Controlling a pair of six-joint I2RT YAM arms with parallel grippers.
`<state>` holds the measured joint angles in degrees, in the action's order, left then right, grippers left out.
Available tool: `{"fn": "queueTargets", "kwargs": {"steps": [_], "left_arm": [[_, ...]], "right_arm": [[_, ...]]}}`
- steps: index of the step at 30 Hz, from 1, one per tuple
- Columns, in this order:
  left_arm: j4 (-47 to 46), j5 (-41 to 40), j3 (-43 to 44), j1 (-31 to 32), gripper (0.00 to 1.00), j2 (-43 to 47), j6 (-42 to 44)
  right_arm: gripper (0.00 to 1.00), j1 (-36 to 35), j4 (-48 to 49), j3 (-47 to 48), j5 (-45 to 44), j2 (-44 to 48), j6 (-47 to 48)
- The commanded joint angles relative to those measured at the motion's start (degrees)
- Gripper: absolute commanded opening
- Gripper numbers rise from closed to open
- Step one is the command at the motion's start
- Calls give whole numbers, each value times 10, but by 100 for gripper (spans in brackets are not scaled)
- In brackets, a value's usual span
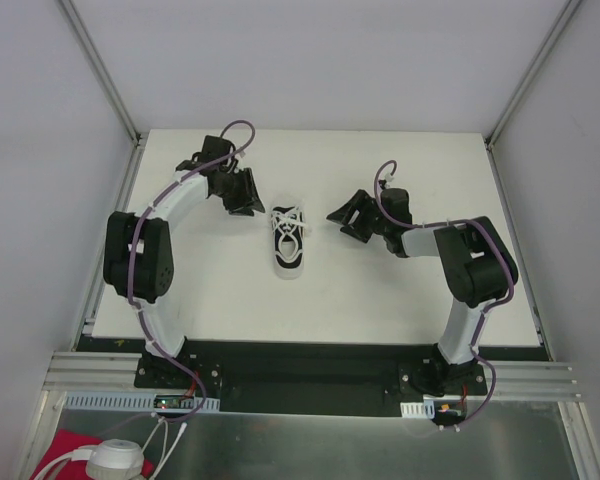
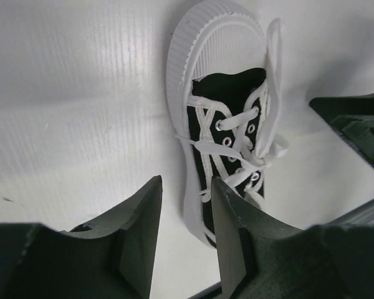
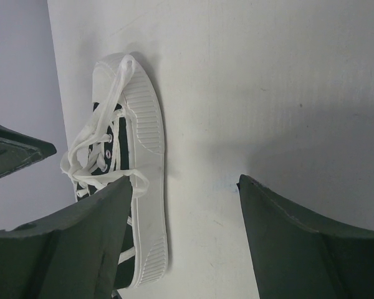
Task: Tie the shoes
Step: Tie the shoelace on the shoe.
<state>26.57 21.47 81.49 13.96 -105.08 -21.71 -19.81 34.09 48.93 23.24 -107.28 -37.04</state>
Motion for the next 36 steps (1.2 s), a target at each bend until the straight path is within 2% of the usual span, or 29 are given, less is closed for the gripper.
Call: {"fn": "queueTargets", "kwargs": {"steps": [1, 8, 11, 21, 36], "left_arm": [[-27, 91, 7, 0, 35, 7, -133], [-78, 139, 2, 6, 34, -25, -255], [-98, 132, -9, 7, 35, -26, -280], [-100, 111, -19, 5, 36, -44, -292], [-116, 95, -64, -9, 38, -22, -303]], "right_arm": [[73, -4, 23, 19, 8, 0, -3], [73, -8, 24, 20, 7, -2, -4], [73, -8, 24, 21, 8, -4, -4], [73, -8, 24, 19, 7, 1, -4], [73, -8, 25, 21, 12, 1, -4]]}}
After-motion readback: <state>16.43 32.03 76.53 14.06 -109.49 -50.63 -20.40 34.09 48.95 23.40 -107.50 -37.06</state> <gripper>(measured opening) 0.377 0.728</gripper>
